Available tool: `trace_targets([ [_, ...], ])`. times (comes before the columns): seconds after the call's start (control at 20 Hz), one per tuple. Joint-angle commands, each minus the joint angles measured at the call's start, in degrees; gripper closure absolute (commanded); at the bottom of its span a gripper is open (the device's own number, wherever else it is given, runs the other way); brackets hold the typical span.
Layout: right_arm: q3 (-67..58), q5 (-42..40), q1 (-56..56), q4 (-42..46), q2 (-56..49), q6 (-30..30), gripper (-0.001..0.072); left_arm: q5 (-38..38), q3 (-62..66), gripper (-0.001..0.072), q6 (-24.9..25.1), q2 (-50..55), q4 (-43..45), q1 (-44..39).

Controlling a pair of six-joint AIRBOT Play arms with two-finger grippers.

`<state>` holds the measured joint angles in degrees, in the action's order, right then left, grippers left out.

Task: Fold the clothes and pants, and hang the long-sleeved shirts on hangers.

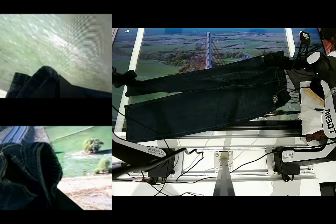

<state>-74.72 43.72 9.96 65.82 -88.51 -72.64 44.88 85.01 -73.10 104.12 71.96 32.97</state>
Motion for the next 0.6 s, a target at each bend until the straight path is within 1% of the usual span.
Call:
trace_targets([
  [0.0,0.0,-0.3,0.0,0.0,0.0,0.0,0.0686,-4.6,0.1,0.0673,-0.2,-1.6,0.6,-0.6],
  [0.15,0.0,-3.1,0.0,0.0,0.0,0.0,0.0686,-11.2,1.4,0.0675,-0.2,-4.9,-1.6,-0.8],
  [0.2,0.0,-4.5,0.0,0.0,0.0,0.0,0.0686,-11.5,3.4,0.0675,-0.2,-5.7,-3.1,-0.8],
  [0.3,0.0,-7.8,0.0,0.0,0.0,-0.1,0.0686,-9.3,8.8,0.0675,-0.2,-6.8,-4.5,-1.0],
  [0.4,0.0,-10.6,0.0,0.0,-0.1,-0.2,0.0686,-3.6,12.3,0.0674,-0.2,-9.4,-3.3,-0.8],
  [0.45,0.0,-12.0,0.0,0.0,-0.3,-0.2,0.0686,0.0,12.4,0.0675,-0.2,-11.1,-0.7,-0.5],
  [0.55,0.0,-13.7,0.0,0.1,-1.3,-0.2,0.0686,12.3,11.8,0.0677,-0.5,-13.6,7.9,0.8],
])
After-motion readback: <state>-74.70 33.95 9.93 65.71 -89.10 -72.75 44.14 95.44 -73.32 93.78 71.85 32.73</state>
